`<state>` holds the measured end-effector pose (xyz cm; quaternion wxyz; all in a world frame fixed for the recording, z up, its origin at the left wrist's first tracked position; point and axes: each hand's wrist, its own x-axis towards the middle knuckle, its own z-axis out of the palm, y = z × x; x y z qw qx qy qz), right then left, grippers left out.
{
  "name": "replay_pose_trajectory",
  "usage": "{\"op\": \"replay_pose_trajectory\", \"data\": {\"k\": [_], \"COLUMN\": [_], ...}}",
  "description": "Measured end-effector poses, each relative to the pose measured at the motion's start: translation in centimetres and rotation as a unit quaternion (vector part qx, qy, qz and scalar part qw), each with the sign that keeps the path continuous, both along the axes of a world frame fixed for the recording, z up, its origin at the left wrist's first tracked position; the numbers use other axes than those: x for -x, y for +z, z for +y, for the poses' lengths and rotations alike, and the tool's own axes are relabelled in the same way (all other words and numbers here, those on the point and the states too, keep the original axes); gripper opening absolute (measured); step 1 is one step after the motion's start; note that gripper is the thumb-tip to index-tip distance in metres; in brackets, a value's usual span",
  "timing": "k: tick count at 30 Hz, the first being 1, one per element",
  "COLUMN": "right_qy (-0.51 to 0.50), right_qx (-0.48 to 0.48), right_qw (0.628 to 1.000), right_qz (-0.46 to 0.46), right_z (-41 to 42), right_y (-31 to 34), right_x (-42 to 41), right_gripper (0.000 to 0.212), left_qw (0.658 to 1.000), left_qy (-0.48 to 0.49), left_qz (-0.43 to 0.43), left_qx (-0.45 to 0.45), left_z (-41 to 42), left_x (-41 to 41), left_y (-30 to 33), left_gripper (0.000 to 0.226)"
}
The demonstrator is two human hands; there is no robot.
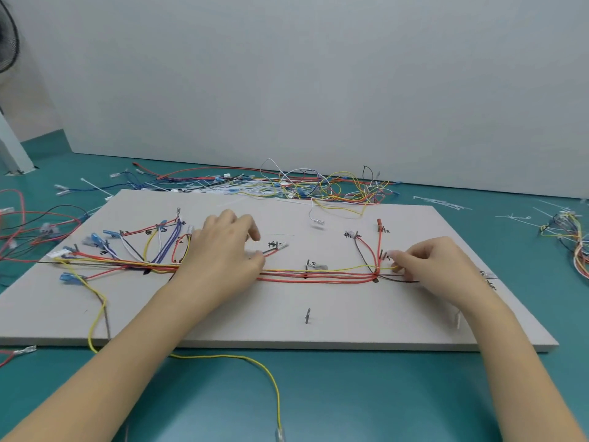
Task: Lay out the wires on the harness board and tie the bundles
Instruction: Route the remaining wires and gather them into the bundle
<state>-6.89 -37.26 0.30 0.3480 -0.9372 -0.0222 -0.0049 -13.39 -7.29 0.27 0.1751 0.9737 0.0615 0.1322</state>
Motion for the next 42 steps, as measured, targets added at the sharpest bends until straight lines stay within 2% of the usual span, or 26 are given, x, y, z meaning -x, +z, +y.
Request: {"op": "replay_pose_trajectory", "data": {"k": [4,8,12,15,17,21,24,32,36,40,42], "right_qy": [-0.034,-0.019,-0.036,-0.065,-0.071,-0.076,-0.081,-0.127,-0.135,-0.185,-0.196], "right_qx": [0.059,0.071,0.114,0.163,0.167,0.16,0.151,0.148,0.157,0.188,0.136], "right_qw": [0.997,0.996,0.987,0.971,0.968,0.968,0.971,0.977,0.97,0.945,0.93], "right_qz": [-0.023,-0.049,-0.11,-0.163,-0.175,-0.176,-0.167,-0.091,-0.129,-0.193,-0.28], "right_z": [-1.0,-1.5,-1.5,-1.2,-1.1,-1.2,-1.2,-0.7,0.0,1.0,2.1], "right_y": [-0.4,-0.9,-1.3,-1.2,-1.2,-0.9,-0.7,-0.3,-0.2,-0.4,0.2], "right_x": [-0.4,-1.0,-1.3,-1.3,-1.2,-1.2,-1.1,-0.6,-0.2,0.3,0.8], "right_gripper": [0.026,0.003,0.009,0.012,0.013,0.014,0.018,0.017,0.018,0.026,0.029], "left_qw": [0.992,0.97,0.932,0.917,0.923,0.945,0.949,0.951,0.959,0.956,0.956], "left_qy": [-0.121,-0.228,-0.303,-0.325,-0.336,-0.321,-0.289,-0.302,-0.275,-0.292,-0.291], "left_qz": [-0.03,-0.014,-0.064,-0.072,-0.064,-0.058,-0.054,-0.02,-0.062,-0.033,-0.043], "left_qx": [-0.001,-0.082,-0.188,-0.219,-0.178,0.029,0.113,0.065,-0.044,0.024,0.006], "left_z": [-2.7,-6.5,-11.0,-14.3,-15.8,-16.6,-15.9,-16.6,-18.6,-19.3,-19.5], "left_x": [-0.4,-1.2,-2.4,-3.8,-4.6,-5.4,-5.5,-5.2,-5.6,-6.7,-7.5], "left_y": [0.1,-0.4,-1.2,-1.4,-1.4,-1.5,-1.3,-1.3,-1.5,-1.1,-1.1], "left_gripper": [0.024,0.04,0.038,0.032,0.026,0.011,0.013,0.013,0.022,0.016,0.017]}}
